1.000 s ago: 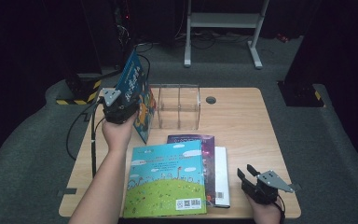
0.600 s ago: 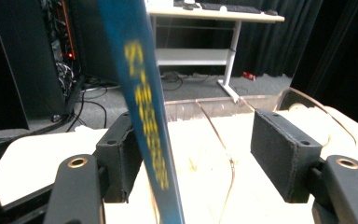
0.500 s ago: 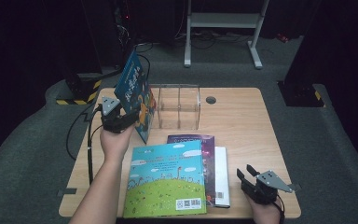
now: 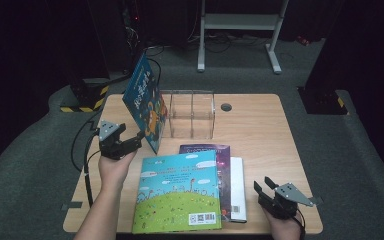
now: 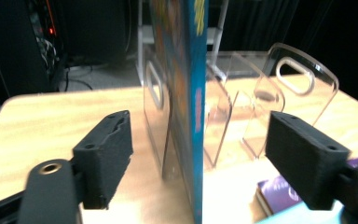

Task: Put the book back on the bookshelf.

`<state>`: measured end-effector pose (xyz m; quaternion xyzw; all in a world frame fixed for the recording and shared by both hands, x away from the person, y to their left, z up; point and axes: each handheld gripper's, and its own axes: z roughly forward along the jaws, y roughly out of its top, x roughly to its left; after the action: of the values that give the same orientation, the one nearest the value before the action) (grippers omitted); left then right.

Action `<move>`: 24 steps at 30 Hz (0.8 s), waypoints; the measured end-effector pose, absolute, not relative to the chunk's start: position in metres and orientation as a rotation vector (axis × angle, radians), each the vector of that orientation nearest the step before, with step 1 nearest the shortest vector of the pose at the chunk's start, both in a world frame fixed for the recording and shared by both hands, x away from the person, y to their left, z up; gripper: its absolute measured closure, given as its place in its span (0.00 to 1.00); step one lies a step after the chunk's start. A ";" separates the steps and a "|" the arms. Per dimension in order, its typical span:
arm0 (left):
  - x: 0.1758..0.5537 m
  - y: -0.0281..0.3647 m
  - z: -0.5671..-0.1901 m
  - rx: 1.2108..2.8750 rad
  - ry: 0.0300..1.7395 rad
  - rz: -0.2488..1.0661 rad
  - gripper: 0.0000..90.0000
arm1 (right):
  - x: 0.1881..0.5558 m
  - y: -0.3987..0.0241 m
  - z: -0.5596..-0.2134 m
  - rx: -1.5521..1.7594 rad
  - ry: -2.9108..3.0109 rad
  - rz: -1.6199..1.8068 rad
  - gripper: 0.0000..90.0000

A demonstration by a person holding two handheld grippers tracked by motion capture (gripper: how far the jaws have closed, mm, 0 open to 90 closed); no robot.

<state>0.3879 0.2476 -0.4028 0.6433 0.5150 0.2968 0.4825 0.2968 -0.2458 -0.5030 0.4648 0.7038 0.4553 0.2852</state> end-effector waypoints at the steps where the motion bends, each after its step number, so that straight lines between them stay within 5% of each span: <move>1: 0.386 0.249 -0.406 1.572 1.260 0.715 0.24 | 0.297 -0.246 -0.503 1.241 1.883 1.216 0.59; 24: 0.341 0.254 -0.476 1.771 1.338 0.533 0.21 | 0.297 -0.241 -0.504 1.217 1.938 1.206 0.61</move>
<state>0.3407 0.2539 -0.4757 0.7052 0.5329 0.2125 0.4165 0.2974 -0.2406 -0.5040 0.4525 0.7206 0.4483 0.2739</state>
